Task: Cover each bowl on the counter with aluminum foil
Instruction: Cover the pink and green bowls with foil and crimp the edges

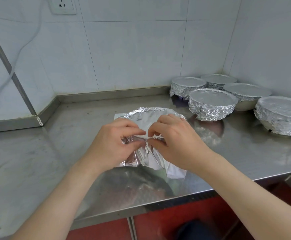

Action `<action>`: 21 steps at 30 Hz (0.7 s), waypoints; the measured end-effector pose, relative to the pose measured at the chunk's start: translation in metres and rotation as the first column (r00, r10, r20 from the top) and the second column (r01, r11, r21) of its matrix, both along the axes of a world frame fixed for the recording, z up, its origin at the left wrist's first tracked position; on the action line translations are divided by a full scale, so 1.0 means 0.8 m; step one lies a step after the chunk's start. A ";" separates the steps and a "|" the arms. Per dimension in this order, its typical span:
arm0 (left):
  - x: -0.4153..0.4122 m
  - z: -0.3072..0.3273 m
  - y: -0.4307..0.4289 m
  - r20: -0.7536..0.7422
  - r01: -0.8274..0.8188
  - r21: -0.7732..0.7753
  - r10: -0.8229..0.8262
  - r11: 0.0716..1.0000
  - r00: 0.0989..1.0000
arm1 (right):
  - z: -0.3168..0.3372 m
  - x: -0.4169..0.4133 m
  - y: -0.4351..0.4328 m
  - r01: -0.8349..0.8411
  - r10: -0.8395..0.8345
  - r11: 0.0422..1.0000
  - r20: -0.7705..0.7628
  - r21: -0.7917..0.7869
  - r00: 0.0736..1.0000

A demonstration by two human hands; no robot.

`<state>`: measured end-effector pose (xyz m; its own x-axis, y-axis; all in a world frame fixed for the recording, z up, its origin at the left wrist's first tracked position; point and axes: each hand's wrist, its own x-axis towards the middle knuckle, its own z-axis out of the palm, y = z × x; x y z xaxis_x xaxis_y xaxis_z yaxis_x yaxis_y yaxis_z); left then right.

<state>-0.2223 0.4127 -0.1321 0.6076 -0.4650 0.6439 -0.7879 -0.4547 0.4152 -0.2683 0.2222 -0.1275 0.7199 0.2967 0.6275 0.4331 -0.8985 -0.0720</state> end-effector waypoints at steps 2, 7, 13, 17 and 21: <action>-0.003 -0.002 -0.006 -0.013 0.032 -0.032 -0.032 0.999 0.999 | 0.002 -0.003 -0.004 -0.009 0.009 1.000 -0.039 0.018 0.999; -0.002 -0.010 -0.019 0.086 0.035 0.000 -0.035 0.999 0.996 | -0.003 -0.004 -0.004 -0.003 0.003 0.999 -0.001 -0.041 1.000; -0.003 -0.014 -0.024 0.344 0.023 0.154 -0.075 0.988 0.936 | -0.013 -0.002 0.000 0.093 -0.090 0.985 0.027 -0.144 0.996; -0.001 -0.006 -0.016 0.239 0.069 0.109 -0.094 0.992 0.967 | 0.000 -0.010 0.005 0.056 -0.059 0.994 -0.032 -0.091 0.998; 0.007 -0.001 0.003 0.060 0.090 0.033 -0.092 0.995 0.994 | 0.027 -0.023 -0.021 -0.085 0.094 0.995 -0.236 0.048 0.967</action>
<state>-0.2167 0.4153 -0.1327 0.5219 -0.5366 0.6631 -0.8500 -0.3917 0.3521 -0.2868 0.2056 -0.1061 0.8210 0.3464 0.4537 0.4781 -0.8516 -0.2149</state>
